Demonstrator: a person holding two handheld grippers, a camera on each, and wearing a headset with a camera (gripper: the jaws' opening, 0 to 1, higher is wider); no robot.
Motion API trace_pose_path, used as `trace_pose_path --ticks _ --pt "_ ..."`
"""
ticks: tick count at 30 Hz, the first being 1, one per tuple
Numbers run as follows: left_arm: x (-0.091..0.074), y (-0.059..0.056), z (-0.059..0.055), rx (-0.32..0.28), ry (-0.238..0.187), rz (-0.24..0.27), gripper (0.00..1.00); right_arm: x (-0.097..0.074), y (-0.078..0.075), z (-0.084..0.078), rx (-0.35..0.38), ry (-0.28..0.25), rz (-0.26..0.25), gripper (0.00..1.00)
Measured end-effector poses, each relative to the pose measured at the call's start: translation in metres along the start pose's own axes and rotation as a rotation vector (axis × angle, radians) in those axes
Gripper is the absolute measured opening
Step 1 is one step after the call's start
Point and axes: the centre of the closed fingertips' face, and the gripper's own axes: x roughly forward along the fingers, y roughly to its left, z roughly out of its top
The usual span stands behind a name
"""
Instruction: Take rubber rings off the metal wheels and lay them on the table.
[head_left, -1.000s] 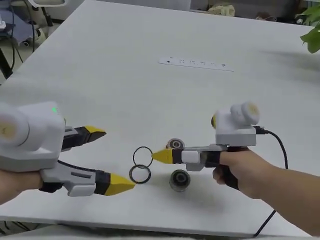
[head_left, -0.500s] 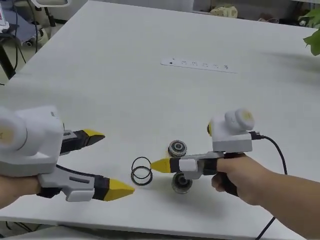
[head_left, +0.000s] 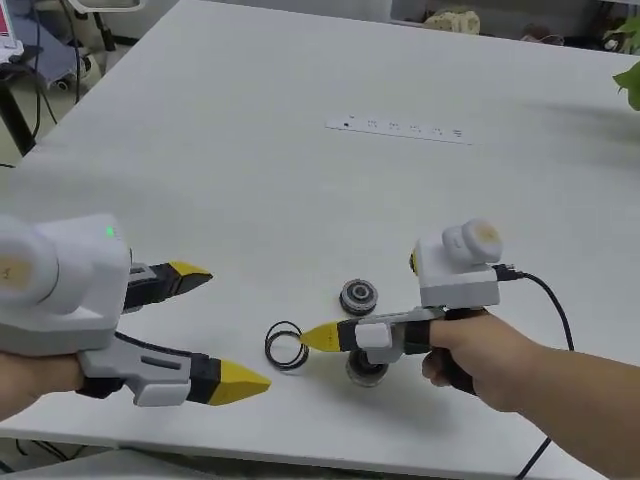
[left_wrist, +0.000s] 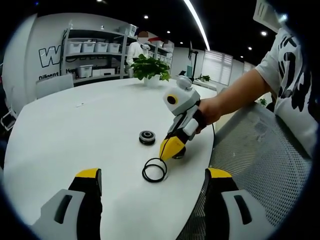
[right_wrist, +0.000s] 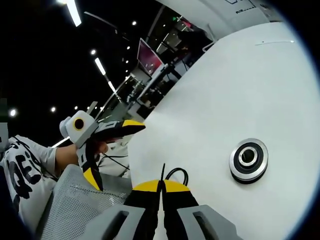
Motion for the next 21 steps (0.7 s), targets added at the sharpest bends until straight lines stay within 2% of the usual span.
trace_pose_path --ticks 9,21 --pt "-0.001 0.001 -0.004 -0.003 0.010 0.002 0.83 0.001 -0.006 -0.004 -0.003 0.019 -0.023 0.00" --pt "0.001 0.000 -0.006 -0.008 0.016 -0.001 0.83 0.001 -0.011 -0.004 -0.007 0.012 -0.048 0.00"
